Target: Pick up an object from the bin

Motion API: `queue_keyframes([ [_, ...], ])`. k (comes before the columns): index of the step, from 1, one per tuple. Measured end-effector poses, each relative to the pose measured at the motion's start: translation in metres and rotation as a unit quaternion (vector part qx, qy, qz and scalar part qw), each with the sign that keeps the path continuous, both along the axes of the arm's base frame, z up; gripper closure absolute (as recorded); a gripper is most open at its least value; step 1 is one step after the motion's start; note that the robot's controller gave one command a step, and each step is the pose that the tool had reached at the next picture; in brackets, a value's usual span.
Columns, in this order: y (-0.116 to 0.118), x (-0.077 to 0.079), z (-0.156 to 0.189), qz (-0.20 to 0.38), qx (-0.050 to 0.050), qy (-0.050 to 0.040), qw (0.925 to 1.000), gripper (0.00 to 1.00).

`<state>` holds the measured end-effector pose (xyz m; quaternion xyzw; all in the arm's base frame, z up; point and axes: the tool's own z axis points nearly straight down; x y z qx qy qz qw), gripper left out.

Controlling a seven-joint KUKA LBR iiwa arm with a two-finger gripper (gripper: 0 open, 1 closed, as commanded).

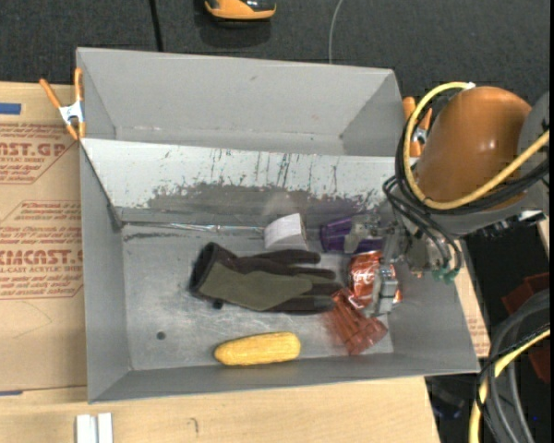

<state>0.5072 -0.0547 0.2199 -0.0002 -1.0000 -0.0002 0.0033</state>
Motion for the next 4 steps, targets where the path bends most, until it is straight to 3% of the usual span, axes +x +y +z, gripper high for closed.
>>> queue_keyframes([
  [1, 0.000, 0.002, 0.004, 0.000, 0.000, -0.0042, 1.0000, 0.00],
  [2, 0.033, 0.012, -0.055, 0.038, -0.001, -0.0067, 0.9992, 0.00],
  [3, 0.117, -0.009, -0.075, 0.107, 0.000, -0.0033, 0.9942, 0.00],
  [4, 0.095, 0.035, -0.105, 0.033, 0.001, -0.0047, 0.9995, 0.00],
])
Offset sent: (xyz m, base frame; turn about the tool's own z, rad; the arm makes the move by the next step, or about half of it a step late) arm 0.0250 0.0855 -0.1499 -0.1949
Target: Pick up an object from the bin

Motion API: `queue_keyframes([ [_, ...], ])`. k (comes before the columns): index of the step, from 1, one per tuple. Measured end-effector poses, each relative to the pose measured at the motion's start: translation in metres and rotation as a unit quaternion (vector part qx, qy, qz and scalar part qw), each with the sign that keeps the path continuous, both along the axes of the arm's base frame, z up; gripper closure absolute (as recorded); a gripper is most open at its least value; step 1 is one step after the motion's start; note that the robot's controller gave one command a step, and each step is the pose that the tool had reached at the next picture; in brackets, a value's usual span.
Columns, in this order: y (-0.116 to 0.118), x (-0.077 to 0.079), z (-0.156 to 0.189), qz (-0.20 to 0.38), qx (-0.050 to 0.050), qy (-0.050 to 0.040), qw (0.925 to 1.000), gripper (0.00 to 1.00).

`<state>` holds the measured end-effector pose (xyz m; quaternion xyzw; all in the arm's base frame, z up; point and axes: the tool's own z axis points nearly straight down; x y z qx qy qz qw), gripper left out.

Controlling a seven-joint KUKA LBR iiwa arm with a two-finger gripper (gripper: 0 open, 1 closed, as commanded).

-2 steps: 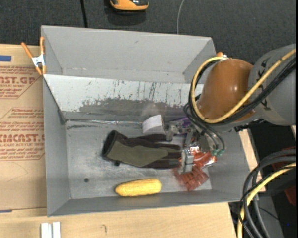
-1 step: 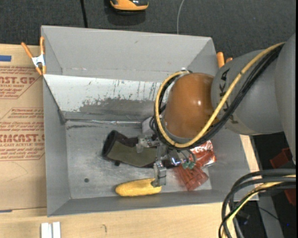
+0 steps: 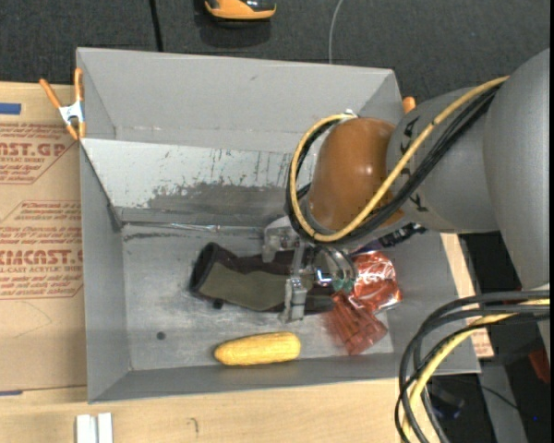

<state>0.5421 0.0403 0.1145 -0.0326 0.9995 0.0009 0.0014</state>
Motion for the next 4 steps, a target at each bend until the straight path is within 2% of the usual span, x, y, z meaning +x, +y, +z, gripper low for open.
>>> queue_keyframes([
  [1, 0.009, -0.042, -0.033, 0.099, -0.001, -0.0026, 0.9951, 0.00],
  [2, -0.022, 0.031, -0.042, -0.097, 0.001, -0.0012, 0.9953, 1.00],
  [4, -0.021, 0.031, -0.039, -0.096, 0.001, -0.0008, 0.9953, 1.00],
])
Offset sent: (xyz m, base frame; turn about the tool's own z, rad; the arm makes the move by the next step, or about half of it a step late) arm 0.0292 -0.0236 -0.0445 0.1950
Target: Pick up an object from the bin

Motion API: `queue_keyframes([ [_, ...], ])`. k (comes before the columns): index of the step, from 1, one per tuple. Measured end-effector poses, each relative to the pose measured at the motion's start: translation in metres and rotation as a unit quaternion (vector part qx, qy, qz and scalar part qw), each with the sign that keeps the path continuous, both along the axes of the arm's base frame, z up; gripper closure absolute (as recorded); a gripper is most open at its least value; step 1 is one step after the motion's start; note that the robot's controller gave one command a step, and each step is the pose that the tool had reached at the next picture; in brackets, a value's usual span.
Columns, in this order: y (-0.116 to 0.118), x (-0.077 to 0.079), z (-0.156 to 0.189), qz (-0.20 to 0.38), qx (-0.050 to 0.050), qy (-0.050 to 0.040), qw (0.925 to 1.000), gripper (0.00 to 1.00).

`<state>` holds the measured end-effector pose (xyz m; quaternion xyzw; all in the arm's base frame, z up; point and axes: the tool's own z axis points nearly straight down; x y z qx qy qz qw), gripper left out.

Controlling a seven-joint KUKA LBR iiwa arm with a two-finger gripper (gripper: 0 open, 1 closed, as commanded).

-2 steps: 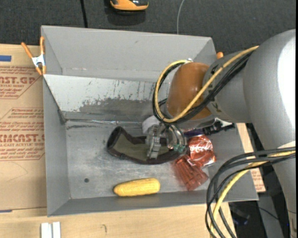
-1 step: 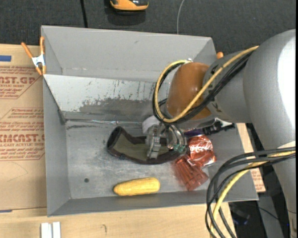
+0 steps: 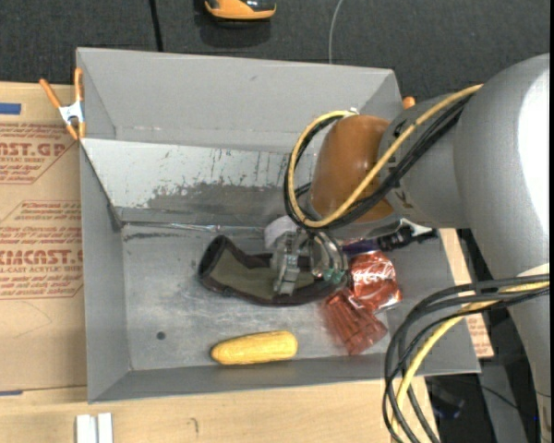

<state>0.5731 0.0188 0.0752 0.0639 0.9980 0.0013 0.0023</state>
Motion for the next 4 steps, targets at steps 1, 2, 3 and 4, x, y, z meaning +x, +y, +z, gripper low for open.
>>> queue_keyframes([
  [1, 0.000, -0.002, 0.010, 0.000, 0.000, 0.0034, 1.0000, 1.00],
  [2, 0.000, -0.002, 0.029, 0.000, -0.001, 0.0038, 1.0000, 1.00],
  [3, 0.000, 0.000, 0.043, 0.000, -0.001, 0.0012, 1.0000, 1.00],
  [4, 0.000, 0.000, 0.053, 0.000, -0.001, 0.0011, 1.0000, 1.00],
])
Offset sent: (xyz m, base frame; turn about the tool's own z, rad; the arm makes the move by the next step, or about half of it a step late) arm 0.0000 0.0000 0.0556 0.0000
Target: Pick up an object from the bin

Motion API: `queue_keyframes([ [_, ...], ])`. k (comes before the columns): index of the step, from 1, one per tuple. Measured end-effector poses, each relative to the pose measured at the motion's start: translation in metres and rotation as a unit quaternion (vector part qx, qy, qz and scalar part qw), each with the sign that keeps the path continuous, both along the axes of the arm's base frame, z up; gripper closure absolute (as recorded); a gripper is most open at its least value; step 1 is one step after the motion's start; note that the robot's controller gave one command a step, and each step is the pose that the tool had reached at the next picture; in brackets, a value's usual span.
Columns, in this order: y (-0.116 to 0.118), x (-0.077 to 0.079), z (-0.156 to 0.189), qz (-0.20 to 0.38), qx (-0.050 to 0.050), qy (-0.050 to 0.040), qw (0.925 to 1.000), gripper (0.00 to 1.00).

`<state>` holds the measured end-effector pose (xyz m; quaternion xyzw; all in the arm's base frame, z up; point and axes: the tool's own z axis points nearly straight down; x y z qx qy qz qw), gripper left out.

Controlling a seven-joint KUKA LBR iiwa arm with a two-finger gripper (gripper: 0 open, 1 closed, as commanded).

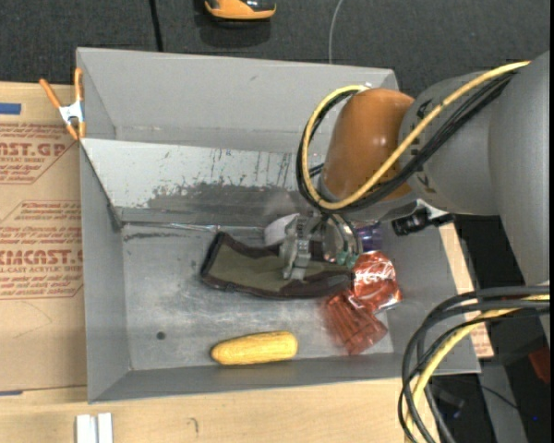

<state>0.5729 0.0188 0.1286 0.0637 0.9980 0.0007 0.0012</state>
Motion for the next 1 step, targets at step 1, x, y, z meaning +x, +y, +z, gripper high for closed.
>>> queue_keyframes([
  [1, 0.0002, 0.0004, 0.0075, 0.000, 0.000, -0.0006, 1.0000, 1.00],
])
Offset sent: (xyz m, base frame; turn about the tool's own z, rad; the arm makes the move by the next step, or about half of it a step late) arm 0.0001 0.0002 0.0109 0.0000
